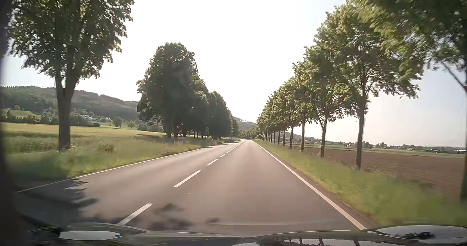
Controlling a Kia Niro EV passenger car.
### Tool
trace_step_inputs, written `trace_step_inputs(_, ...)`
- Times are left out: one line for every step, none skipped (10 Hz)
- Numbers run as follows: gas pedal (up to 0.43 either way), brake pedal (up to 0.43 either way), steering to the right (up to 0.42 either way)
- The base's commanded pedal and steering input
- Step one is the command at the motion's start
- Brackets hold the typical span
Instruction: Follow the waypoints while adhering to traffic rules and regulations
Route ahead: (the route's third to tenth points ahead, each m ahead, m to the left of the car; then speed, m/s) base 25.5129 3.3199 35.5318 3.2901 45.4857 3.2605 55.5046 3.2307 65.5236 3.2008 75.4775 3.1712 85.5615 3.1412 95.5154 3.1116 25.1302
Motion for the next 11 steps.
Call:
trace_step_inputs(0.35, 0.0, 0.003)
trace_step_inputs(0.35, 0.0, 0.003)
trace_step_inputs(0.339, 0.0, 0.003)
trace_step_inputs(0.339, 0.0, 0.004)
trace_step_inputs(0.339, 0.0, 0.004)
trace_step_inputs(0.339, 0.0, 0.004)
trace_step_inputs(0.339, 0.0, 0.004)
trace_step_inputs(0.331, 0.0, 0.004)
trace_step_inputs(0.331, 0.0, 0.004)
trace_step_inputs(0.331, 0.0, 0.003)
trace_step_inputs(0.331, 0.0, 0.002)
